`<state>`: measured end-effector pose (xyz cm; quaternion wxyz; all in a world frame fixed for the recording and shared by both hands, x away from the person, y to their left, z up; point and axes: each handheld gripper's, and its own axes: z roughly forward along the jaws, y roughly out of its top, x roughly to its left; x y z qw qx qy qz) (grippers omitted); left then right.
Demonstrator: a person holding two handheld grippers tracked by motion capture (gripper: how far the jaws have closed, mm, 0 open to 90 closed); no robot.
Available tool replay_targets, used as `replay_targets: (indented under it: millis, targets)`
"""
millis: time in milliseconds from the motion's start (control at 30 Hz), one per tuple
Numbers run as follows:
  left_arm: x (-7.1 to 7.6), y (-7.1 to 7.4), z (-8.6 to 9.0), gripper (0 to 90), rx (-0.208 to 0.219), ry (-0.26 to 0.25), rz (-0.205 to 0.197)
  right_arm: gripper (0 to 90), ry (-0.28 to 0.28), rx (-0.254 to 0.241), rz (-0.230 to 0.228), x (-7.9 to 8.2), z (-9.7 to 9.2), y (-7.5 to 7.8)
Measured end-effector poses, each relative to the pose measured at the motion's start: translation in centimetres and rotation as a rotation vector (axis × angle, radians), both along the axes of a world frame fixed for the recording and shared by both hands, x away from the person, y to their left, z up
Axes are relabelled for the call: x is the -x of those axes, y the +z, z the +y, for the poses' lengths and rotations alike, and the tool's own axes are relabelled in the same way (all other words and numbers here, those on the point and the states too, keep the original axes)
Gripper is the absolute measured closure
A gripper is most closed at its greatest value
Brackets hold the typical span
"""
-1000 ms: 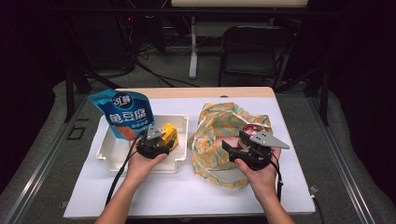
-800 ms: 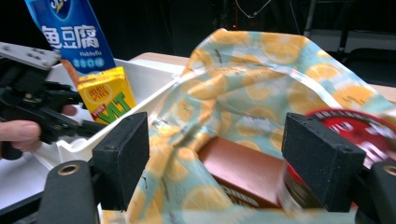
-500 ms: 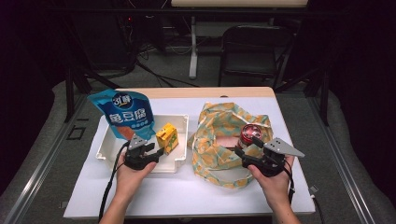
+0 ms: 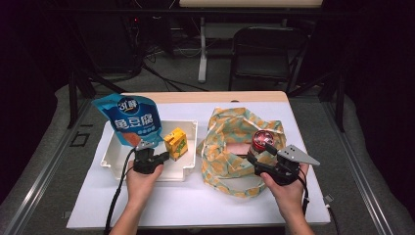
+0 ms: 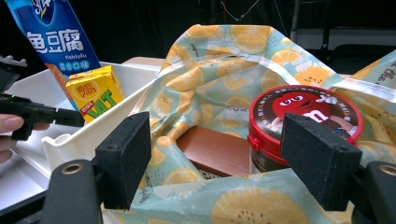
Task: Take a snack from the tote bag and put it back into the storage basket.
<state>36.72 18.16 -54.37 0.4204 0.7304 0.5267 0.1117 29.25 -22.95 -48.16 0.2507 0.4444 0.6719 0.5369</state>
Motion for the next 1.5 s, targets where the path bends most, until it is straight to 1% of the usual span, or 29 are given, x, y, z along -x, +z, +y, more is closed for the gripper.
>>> replay_targets:
  millis: [33,100,167,233,333,400,500,600,700,733,767,833,867,900,933,1000,1033,1067,1100,1133,1167,1200,1233,1267,1300,1367,1433,1467,1500]
  targets:
    - [-0.2,0.0,0.0,90.0,0.010,0.007,-0.002,24.8,-0.001,0.001,-0.001,0.0,0.0,0.0]
    - [-0.6,0.3,-0.1,90.0,-0.013,-0.006,0.002,24.9,-0.002,-0.001,0.000,0.0,0.0,0.0]
    - [-1.0,0.5,-0.4,90.0,-0.003,0.001,-0.010,25.0,-0.006,0.000,0.000,0.0,0.0,0.0]
    - [-1.5,0.7,-0.5,90.0,-0.012,-0.004,0.006,25.1,-0.006,-0.002,0.001,0.0,0.0,0.0]
    - [-2.3,0.7,-0.6,90.0,0.017,0.013,0.010,25.2,-0.005,0.001,-0.001,0.0,0.1,0.0]
    - [-2.7,0.6,-0.4,90.0,0.026,0.028,0.012,25.2,-0.004,0.002,-0.001,0.0,0.1,0.0]
    - [-3.3,0.4,-0.2,90.0,0.060,0.047,0.014,25.3,-0.004,-0.001,0.000,-0.1,0.1,0.0]
    - [-3.1,0.4,0.0,90.0,0.050,0.059,0.009,25.3,-0.007,-0.001,0.000,-0.1,0.0,-0.1]
    - [-1.8,0.7,-0.1,90.0,0.021,0.022,-0.015,25.3,-0.009,-0.004,-0.002,-0.1,-0.2,-0.1]
    - [-1.2,0.7,-0.4,90.0,0.010,-0.019,-0.022,25.4,-0.011,-0.003,-0.002,-0.1,-0.3,-0.1]
    - [-1.0,0.6,-0.7,90.0,-0.011,-0.045,-0.026,25.5,-0.015,-0.007,-0.001,-0.2,-0.3,-0.1]
    - [-0.6,0.5,-1.5,90.0,-0.065,-0.104,-0.027,25.6,-0.018,-0.009,0.001,-0.2,-0.4,-0.1]
    - [-0.7,0.3,-1.8,90.0,-0.080,-0.108,-0.023,25.6,-0.017,-0.008,-0.002,-0.2,-0.4,-0.1]
    - [-0.9,0.3,-1.9,90.0,-0.072,-0.113,-0.019,25.6,-0.017,-0.005,-0.002,-0.2,-0.3,0.0]
    - [-1.1,0.2,-2.0,90.0,-0.085,-0.108,-0.012,25.6,-0.015,-0.007,-0.003,-0.2,-0.2,0.0]
    - [-1.4,0.3,-2.5,90.0,-0.111,-0.097,-0.034,25.6,-0.011,-0.001,-0.006,0.0,-0.1,0.0]
    - [-1.6,0.2,-2.7,90.0,-0.108,-0.098,-0.041,25.6,-0.011,0.000,-0.008,0.0,0.0,0.0]
    - [-1.9,0.3,-2.9,90.0,-0.098,-0.127,-0.027,25.7,-0.012,0.001,-0.009,0.0,-0.1,0.0]
    - [-2.1,0.3,-3.1,90.0,-0.115,-0.139,-0.017,25.7,-0.014,-0.001,-0.006,0.0,-0.1,0.0]
    - [-2.3,0.2,-3.3,90.0,-0.129,-0.135,-0.024,25.7,-0.015,-0.001,-0.006,-0.1,-0.2,0.0]
    - [-2.4,0.1,-3.3,90.0,-0.129,-0.128,-0.023,25.7,-0.017,-0.004,-0.004,-0.1,-0.3,-0.1]
    - [-2.6,0.1,-3.1,90.0,-0.107,-0.123,-0.008,25.8,-0.018,-0.004,-0.003,-0.1,-0.3,-0.1]
    - [-2.8,-0.1,-3.0,90.0,-0.107,-0.113,-0.008,25.8,-0.018,-0.005,-0.003,-0.2,-0.3,-0.1]
    - [-2.9,-0.3,-3.2,90.0,-0.118,-0.106,-0.022,25.8,-0.016,-0.003,-0.003,-0.1,-0.3,-0.1]
    - [-3.0,-0.3,-3.3,90.0,-0.125,-0.106,-0.016,25.8,-0.014,-0.004,-0.005,-0.1,-0.2,-0.1]
    - [-3.4,-0.3,-3.4,90.0,-0.120,-0.123,0.008,25.8,-0.014,-0.005,-0.004,-0.1,-0.2,-0.2]
    - [-3.7,-0.1,-3.4,90.0,-0.106,-0.133,0.028,25.8,-0.016,-0.006,-0.004,-0.1,-0.2,-0.2]
    - [-3.9,-0.1,-3.4,90.0,-0.082,-0.125,0.049,25.8,-0.015,-0.005,-0.004,-0.1,-0.2,-0.2]
    - [-4.0,-0.1,-3.4,90.0,-0.077,-0.114,0.054,25.9,-0.015,-0.006,-0.003,-0.1,-0.2,-0.2]
